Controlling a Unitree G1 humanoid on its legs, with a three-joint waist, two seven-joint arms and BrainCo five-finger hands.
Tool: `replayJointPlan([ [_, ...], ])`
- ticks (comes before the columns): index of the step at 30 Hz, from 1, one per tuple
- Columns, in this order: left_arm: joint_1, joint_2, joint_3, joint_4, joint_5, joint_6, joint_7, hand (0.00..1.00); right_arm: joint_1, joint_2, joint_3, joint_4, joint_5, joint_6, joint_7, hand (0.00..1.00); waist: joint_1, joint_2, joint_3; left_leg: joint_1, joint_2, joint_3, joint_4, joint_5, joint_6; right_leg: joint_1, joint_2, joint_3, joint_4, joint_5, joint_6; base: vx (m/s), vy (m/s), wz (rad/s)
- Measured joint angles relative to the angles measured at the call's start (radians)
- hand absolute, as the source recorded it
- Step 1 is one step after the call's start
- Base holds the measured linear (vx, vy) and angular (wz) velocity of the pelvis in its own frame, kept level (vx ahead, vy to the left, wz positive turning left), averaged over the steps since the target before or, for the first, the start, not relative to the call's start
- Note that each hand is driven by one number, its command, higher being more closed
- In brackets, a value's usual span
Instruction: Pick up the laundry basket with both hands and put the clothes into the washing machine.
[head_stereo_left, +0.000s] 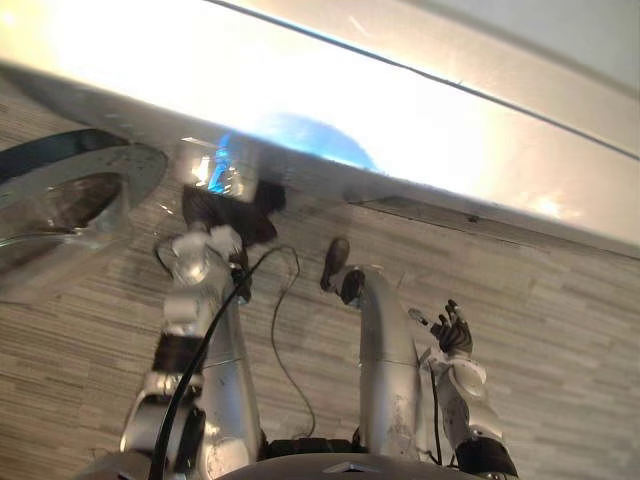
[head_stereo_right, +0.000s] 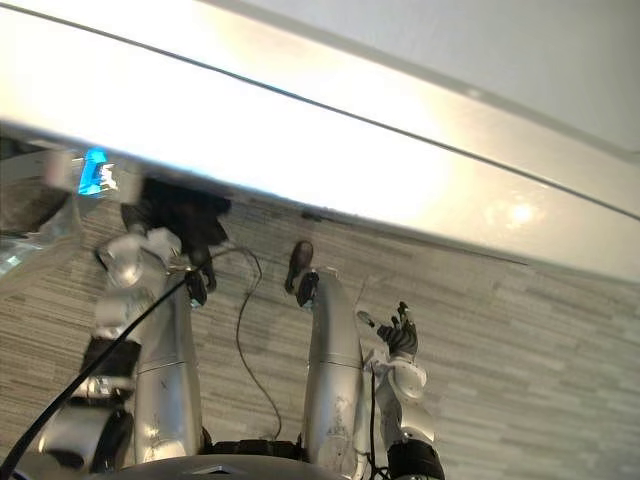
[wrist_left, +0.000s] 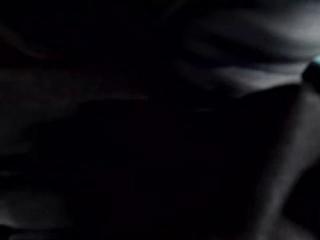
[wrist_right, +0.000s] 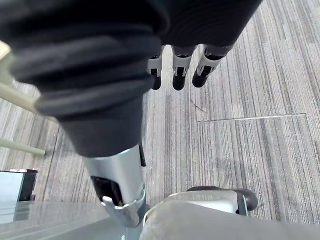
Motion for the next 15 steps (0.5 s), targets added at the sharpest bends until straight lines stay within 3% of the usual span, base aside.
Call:
replayJointPlan([
  [6, -0.204, 0.146, 0.006, 0.082, -0.073, -0.014, 0.037, 1.00, -0.008, 0.006, 0.004, -0.003, 0.000, -0.007, -0.006, 0.00, -0.014, -0.008, 0.010, -0.064, 0.039, 0.030, -0.009, 0.003, 0.003, -0.072, 0.041, 0.021, -0.054, 0.049, 0.001, -0.01, 0.005, -0.33],
  [15, -0.456, 0.224, -0.165, 0.189, -0.166, -0.023, 0.027, 1.00, -0.056, 0.004, 0.032, 0.072, 0.008, -0.018, -0.004, 0.00, -0.038, -0.010, 0.020, -0.085, 0.055, 0.094, -0.059, 0.027, 0.018, -0.117, 0.066, 0.066, -0.142, 0.120, 0.014, -0.01, 0.039, -0.20],
])
